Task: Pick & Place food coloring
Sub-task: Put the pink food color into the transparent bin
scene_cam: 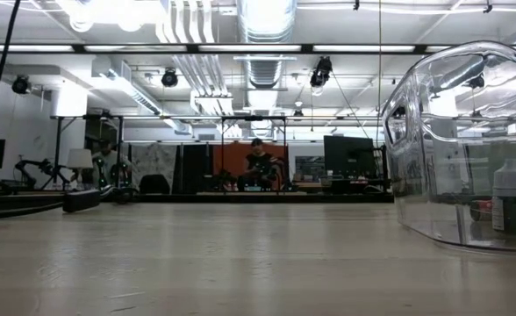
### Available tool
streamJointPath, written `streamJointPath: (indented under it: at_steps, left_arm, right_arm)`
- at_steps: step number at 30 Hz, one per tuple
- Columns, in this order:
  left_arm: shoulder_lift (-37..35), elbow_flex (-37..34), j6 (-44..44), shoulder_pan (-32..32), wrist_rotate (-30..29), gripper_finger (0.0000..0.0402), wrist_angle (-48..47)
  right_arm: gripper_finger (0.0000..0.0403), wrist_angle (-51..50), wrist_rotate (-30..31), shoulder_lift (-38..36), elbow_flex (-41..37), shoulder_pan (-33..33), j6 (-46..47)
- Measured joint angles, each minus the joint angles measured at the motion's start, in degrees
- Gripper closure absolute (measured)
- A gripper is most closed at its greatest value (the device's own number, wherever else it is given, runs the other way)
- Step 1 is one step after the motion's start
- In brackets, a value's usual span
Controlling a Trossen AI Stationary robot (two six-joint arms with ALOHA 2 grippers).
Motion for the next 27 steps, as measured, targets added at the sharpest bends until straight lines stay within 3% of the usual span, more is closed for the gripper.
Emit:
streamJointPath:
  at_steps: [6,10,17,27]
  left_arm:
    - [0.0,0.0,-6.6,0.0,-6.6,0.0350,11.3]
    - [-0.1,0.0,-11.6,0.0,-11.8,0.0350,11.7]
    - [-0.1,-0.1,-20.7,-0.2,-20.1,0.0350,4.2]
    - [0.1,-0.1,-32.9,-0.2,-27.9,0.0350,-11.9]
  right_arm:
    - [0.0232,0.4,-5.9,0.0,0.1,-2.7,-14.3]
    - [0.0232,0.5,-7.0,0.2,0.1,-5.7,-23.5]
    - [0.0232,4.1,-7.2,0.3,0.1,-8.5,-46.1]
    - [0.0232,4.7,-6.4,0.3,0.1,-8.9,-66.1]
